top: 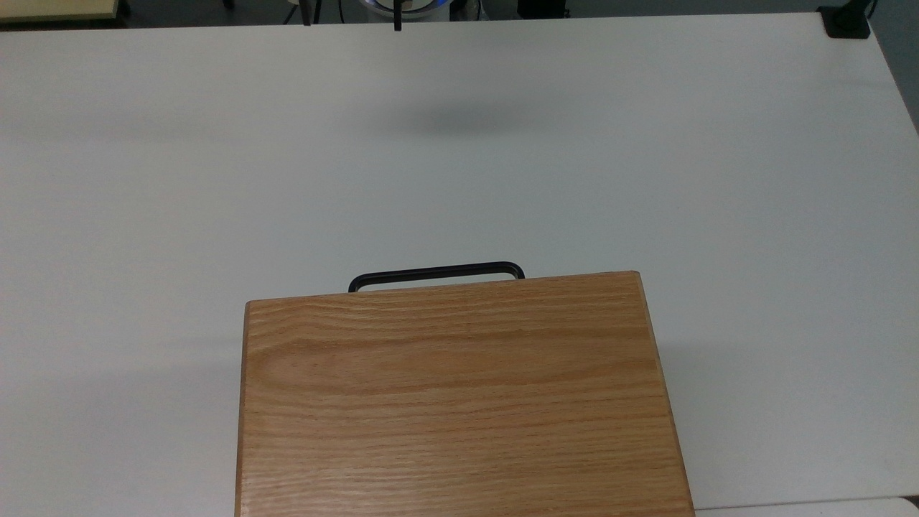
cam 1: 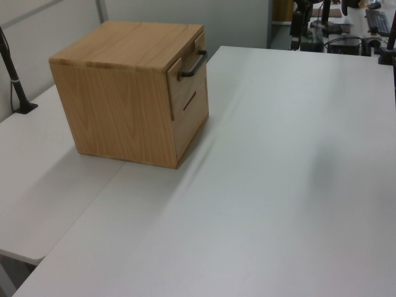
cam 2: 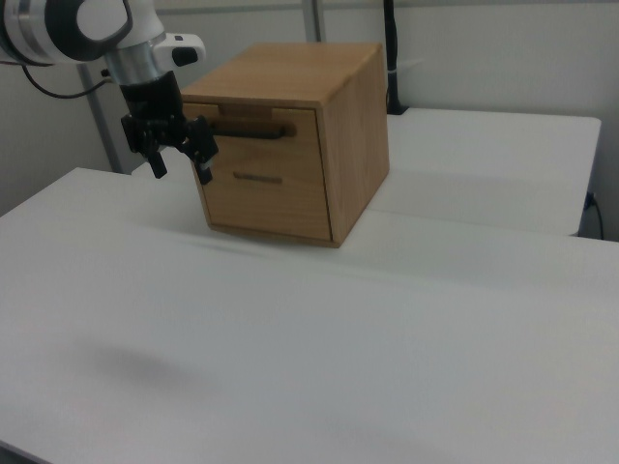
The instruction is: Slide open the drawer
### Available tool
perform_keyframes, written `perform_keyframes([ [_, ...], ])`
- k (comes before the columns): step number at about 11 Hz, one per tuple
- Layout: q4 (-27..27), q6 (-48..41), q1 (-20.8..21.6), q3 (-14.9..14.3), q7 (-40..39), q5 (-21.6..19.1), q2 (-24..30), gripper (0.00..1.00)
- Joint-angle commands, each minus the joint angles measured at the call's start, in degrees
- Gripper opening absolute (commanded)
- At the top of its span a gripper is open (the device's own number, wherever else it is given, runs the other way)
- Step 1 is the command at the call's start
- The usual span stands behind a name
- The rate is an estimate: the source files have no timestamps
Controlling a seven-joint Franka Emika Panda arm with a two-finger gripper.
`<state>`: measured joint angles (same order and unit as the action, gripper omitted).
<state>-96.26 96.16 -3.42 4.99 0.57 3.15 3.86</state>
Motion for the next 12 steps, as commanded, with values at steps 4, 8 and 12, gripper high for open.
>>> perform_keyframes([
  [4,-0.4,-0.9,0.7,-0.7,-0.6,-2.3,0.9,1.00],
  [8,-0.4,-1.2,0.6,-0.7,0.8,-2.4,1.0,1.00],
  [12,0.1,-0.4,0.3,-0.8,7.4,-2.2,0.8,1.00],
])
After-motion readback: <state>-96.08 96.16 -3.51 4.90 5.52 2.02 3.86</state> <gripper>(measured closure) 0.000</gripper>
